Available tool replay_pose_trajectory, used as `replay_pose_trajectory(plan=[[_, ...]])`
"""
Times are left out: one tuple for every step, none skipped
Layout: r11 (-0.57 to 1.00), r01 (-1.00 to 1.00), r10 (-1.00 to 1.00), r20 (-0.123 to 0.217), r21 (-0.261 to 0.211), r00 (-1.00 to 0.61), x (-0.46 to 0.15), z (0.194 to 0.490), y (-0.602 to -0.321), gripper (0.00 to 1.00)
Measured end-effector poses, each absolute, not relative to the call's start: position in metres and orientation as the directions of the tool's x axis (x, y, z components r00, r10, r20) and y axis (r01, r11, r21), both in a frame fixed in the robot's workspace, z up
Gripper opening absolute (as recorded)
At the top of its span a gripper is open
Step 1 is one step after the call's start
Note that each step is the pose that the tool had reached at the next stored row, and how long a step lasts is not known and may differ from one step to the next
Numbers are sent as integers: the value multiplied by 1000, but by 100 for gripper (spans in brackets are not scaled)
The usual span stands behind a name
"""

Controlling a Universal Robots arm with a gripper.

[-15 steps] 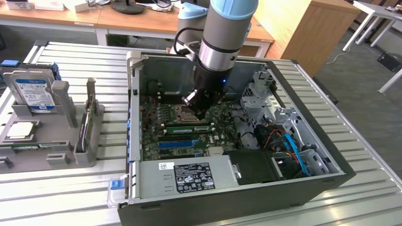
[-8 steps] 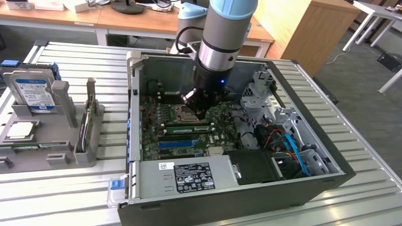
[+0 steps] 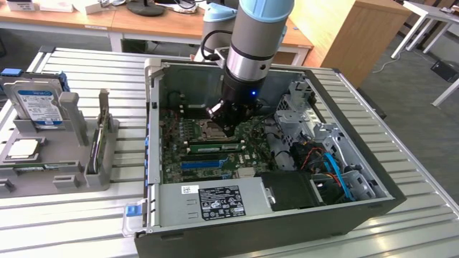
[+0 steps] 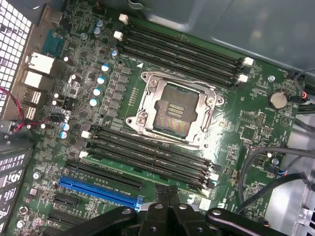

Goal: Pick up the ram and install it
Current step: 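Press down the ram until it locks into place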

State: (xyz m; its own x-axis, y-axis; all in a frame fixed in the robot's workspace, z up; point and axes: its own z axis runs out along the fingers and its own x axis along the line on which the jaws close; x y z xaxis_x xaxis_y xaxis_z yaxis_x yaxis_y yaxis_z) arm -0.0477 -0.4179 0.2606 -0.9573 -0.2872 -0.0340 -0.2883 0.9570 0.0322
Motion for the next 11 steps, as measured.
replay_pose_trajectory(plan=[[957,-288,-287,-34,32,-957,-48,261,-418,11],[957,-288,-287,-34,32,-957,-48,261,-418,11],[957,-288,-287,-33,32,-957,-48,261,-418,11],[957,-287,-286,-32,33,-958,-48,261,-418,11],[958,-285,-285,-30,33,-958,-48,261,-418,11],[958,-284,-283,-29,34,-959,-48,261,-418,11],[958,-283,-282,-27,34,-959,-48,261,-418,11],[959,-281,-281,-25,35,-959,-48,261,-418,11],[960,-278,-277,-24,35,-961,-48,261,-418,11],[962,-271,-270,-24,35,-963,-48,261,-418,11],[964,-262,-261,-23,35,-965,-48,261,-418,11]])
